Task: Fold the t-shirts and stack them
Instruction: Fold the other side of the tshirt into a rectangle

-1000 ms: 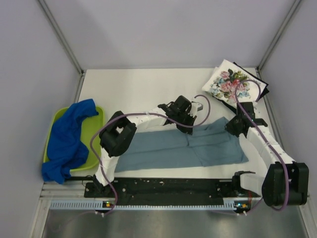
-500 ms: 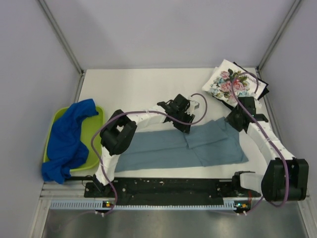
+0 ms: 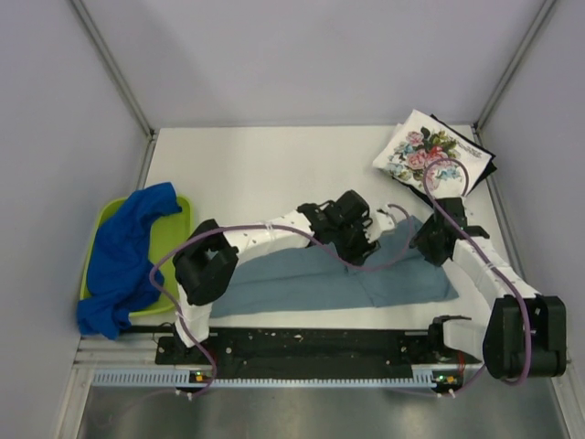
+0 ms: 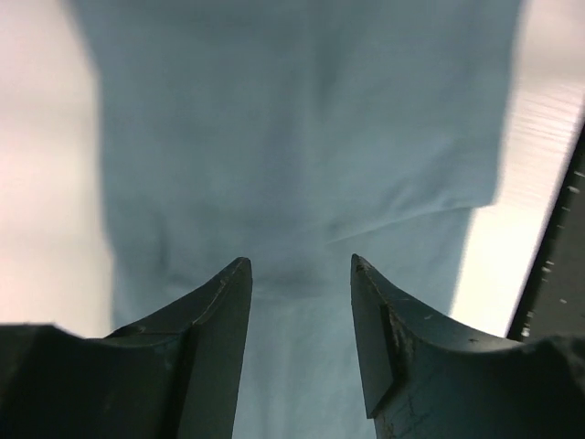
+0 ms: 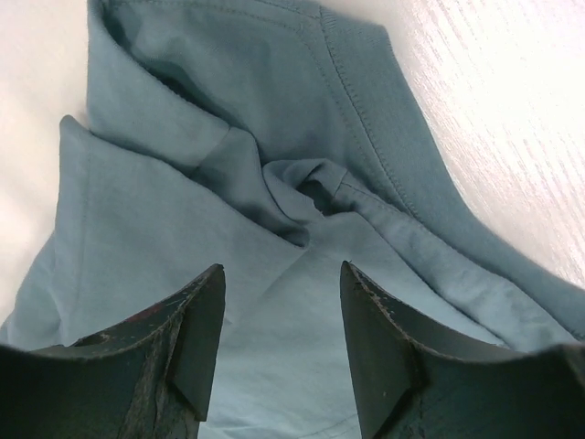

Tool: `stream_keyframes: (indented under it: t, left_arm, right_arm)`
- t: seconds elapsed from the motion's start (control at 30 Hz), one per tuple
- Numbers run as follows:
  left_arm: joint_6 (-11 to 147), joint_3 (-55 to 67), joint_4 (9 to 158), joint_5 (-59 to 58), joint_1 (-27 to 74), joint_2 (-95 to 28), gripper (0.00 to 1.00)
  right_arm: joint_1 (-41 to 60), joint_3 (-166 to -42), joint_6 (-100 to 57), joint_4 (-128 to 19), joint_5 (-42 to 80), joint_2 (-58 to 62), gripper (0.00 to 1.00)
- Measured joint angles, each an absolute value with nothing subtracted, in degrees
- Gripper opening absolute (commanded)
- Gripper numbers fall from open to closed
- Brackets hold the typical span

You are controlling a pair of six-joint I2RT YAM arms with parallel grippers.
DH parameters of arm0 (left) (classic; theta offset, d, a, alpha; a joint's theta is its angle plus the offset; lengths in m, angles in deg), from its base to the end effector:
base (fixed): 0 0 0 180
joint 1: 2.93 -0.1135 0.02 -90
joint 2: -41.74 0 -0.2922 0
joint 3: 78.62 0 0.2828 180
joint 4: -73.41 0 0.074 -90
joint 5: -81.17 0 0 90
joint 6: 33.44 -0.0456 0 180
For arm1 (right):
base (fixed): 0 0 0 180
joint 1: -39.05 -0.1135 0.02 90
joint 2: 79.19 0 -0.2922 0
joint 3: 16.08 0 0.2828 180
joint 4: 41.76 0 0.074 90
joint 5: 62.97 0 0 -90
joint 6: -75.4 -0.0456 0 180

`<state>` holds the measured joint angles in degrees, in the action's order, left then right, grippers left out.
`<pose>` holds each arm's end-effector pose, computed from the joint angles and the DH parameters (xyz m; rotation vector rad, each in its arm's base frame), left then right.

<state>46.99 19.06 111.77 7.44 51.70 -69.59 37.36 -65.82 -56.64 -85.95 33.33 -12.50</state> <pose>0.2637 -0.3936 0.2261 1.4633 2.0962 -0.6739 0.2325 0.0019 0.1949 0.9427 2.4575 0.1178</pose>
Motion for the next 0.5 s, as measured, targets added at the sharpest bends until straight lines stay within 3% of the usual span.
stream_keyframes:
  t: [0.1, 0.4, 0.47, 0.5]
  left_arm:
    - [42.4, 18.6, 111.0, 8.8, 56.2, -69.0, 0.56]
    - [37.8, 18.3, 111.4, 7.4, 56.7, -74.2, 0.53]
    - [37.3, 18.3, 111.5, 6.8, 56.7, -75.1, 0.45]
    - [37.0, 18.3, 111.6, 6.6, 56.7, -75.3, 0.35]
  right_arm:
    - [37.4, -65.8, -56.7, -84.9, 33.0, -10.6, 0.49]
    - [37.4, -65.7, -57.6, -82.2, 32.9, -7.6, 0.19]
    - [37.4, -65.7, -57.7, -82.1, 33.2, -7.6, 0.13]
    - [37.4, -65.7, -57.6, -82.1, 33.3, -7.6, 0.09]
